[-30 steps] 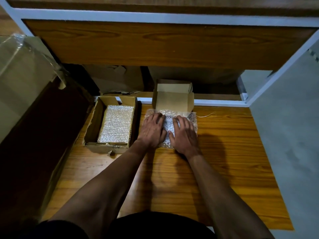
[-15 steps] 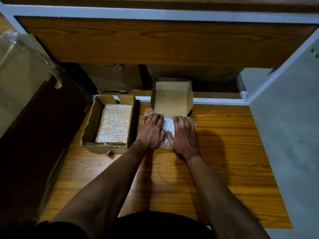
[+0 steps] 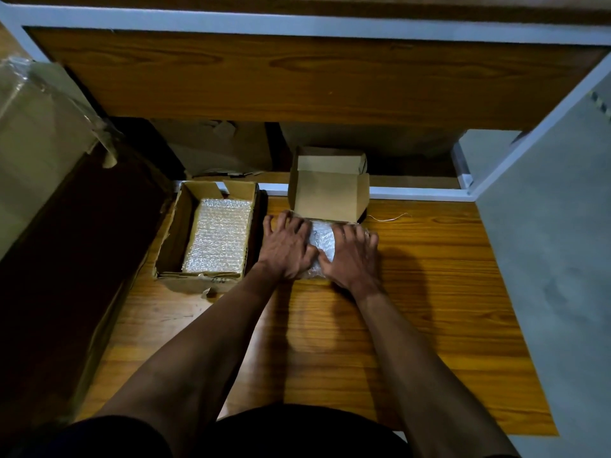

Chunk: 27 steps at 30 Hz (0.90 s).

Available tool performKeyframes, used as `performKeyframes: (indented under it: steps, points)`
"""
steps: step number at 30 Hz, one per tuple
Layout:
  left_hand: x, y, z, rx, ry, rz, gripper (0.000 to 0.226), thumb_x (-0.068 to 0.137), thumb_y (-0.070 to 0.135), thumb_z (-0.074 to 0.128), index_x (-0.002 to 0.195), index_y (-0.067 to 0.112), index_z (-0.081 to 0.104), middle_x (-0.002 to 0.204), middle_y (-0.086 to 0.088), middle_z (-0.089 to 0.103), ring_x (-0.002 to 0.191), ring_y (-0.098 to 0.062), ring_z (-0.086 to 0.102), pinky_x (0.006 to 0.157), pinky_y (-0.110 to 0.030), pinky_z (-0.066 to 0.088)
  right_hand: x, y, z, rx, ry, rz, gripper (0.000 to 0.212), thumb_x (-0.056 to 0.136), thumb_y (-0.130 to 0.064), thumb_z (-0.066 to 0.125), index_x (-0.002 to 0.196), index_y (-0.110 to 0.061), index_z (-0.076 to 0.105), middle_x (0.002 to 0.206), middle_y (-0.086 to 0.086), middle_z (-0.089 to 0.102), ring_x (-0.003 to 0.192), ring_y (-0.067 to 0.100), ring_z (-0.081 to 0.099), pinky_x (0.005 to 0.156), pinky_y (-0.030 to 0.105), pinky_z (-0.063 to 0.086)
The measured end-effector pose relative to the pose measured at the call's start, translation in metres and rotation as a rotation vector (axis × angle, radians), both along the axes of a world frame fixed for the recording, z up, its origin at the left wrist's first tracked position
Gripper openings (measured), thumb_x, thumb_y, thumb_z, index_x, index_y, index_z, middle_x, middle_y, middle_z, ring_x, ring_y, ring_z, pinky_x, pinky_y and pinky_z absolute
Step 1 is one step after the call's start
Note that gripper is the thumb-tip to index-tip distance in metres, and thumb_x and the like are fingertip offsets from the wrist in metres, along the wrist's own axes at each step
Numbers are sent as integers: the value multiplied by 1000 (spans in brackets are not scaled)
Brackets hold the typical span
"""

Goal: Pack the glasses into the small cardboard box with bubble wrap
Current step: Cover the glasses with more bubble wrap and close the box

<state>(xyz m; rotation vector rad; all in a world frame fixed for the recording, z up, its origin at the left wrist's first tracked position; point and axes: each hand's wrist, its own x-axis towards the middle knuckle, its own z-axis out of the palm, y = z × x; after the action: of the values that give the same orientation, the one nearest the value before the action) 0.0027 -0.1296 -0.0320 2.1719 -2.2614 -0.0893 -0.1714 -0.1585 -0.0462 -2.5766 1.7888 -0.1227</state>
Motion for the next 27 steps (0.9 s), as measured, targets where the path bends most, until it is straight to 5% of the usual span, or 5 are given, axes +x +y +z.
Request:
performKeyframes:
  steps: [12,27]
  points:
    - [5,4,-2,84,36,-3,72,97,70,28,159,33,27,156,-7,34,149,-35,21,118,-70,18,-5,-2,-3,48,30,-46,79,85,-79,42,149,-34,47,146,12,50,132,34,41,106,54,31]
    - [0,-6,1,123,40,57,67,91,74,33,138,28,49,145,-10,38,137,-37,29,105,-61,30,-4,-11,2,42,78,-84,83,75,-90,42,121,-24,63,132,5,54,119,30,44,96,49,32]
